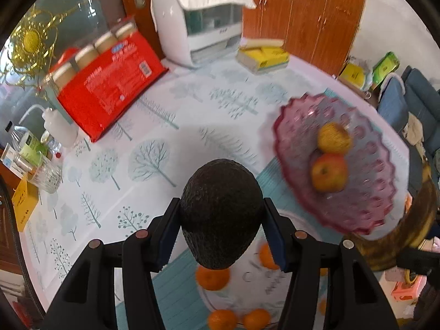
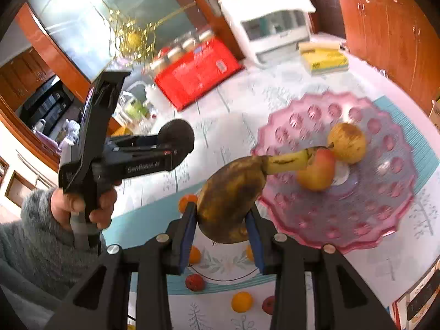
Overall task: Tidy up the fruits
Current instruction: 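Carry the avocado with the left tool while the right tool carries the banana into the bowl, then release the avocado from the left tool while the right tool releases the banana, then withdraw, then move both open tools from the pink bowl toward the mandarins on the plate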
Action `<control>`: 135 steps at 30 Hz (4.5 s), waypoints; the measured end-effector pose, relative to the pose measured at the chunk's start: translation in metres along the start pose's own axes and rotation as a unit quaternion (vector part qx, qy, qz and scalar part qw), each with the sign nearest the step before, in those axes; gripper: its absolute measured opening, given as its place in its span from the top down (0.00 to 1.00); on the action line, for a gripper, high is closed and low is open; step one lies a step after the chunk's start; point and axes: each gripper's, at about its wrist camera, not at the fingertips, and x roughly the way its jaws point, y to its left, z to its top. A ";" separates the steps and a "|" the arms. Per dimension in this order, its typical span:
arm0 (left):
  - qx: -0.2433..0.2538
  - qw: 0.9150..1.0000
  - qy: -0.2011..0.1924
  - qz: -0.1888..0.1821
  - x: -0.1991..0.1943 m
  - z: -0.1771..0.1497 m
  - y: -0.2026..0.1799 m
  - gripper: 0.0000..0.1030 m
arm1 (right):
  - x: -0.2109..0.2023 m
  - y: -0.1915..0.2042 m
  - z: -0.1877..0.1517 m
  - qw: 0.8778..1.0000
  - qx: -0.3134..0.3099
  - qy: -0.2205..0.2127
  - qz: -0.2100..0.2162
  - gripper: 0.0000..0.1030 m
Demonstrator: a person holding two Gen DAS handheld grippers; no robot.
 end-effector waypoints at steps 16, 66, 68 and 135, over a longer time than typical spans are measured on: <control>0.020 1.000 -0.008 0.002 -0.009 0.034 -0.087 0.46 | -0.040 -0.071 0.022 0.998 0.060 -0.024 0.006 0.65; 0.051 0.994 0.042 0.092 0.121 0.085 -0.159 0.20 | 0.052 -0.167 0.044 0.984 0.061 0.053 -0.160 0.53; 0.047 0.993 0.046 0.096 0.120 0.082 -0.157 0.20 | 0.050 -0.166 0.043 0.984 0.058 0.049 -0.161 0.53; -0.105 0.982 -0.019 0.157 -0.079 -0.032 -0.104 0.07 | -0.043 -0.050 0.014 0.989 -0.039 -0.056 -0.131 0.47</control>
